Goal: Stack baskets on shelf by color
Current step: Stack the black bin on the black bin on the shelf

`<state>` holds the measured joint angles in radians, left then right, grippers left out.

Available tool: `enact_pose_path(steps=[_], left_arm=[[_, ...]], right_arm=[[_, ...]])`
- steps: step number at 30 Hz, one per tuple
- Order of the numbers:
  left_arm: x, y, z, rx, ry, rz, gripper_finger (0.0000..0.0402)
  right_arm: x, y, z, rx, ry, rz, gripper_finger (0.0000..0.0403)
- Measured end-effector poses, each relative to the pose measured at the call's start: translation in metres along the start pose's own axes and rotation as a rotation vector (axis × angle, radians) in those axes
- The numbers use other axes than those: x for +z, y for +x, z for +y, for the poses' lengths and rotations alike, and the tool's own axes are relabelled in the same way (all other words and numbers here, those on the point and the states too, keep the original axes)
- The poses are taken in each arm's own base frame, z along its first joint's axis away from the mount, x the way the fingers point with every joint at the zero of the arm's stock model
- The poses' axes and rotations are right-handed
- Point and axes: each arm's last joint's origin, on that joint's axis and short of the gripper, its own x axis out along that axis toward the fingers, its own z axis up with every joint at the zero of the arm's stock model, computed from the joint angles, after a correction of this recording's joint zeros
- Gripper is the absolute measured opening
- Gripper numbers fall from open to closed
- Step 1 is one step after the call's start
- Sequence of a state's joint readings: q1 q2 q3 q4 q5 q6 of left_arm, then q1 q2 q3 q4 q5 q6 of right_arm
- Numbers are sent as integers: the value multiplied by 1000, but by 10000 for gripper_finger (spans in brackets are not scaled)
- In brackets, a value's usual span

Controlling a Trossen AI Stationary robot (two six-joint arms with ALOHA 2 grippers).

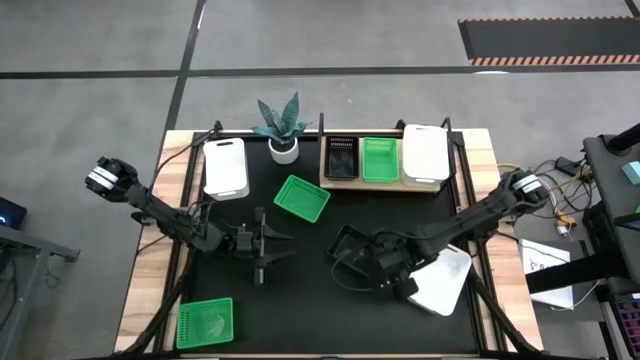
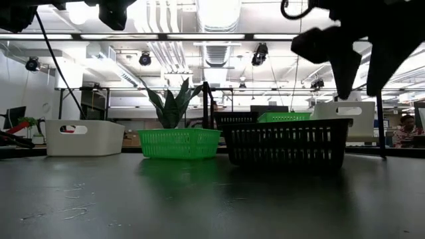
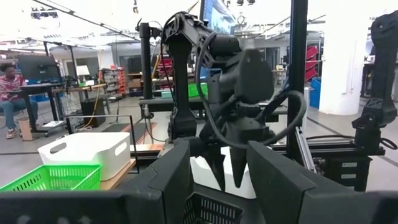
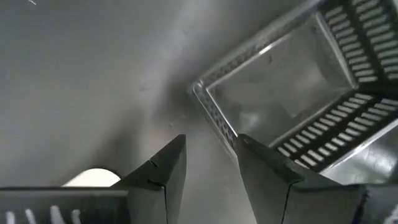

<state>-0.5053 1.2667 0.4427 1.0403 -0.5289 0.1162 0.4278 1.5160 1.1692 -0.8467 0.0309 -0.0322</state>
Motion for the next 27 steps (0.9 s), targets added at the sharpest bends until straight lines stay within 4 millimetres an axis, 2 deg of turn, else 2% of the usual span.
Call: enact_pose_path(steps=[11,15,22,27], left_arm=[[-1,0,0,0,5,3,145],[-1,0,0,0,6,2,145],[5,-1,1,7,76,-20,145],[19,-5,6,26,154,-88,145]], right_arm=[[-15,32,-3,-62,-7,-29,134],[-19,39,-4,-73,-18,-53,118],[-14,37,-4,-76,-31,-87,23],[3,20,-5,-74,34,-142,13]])
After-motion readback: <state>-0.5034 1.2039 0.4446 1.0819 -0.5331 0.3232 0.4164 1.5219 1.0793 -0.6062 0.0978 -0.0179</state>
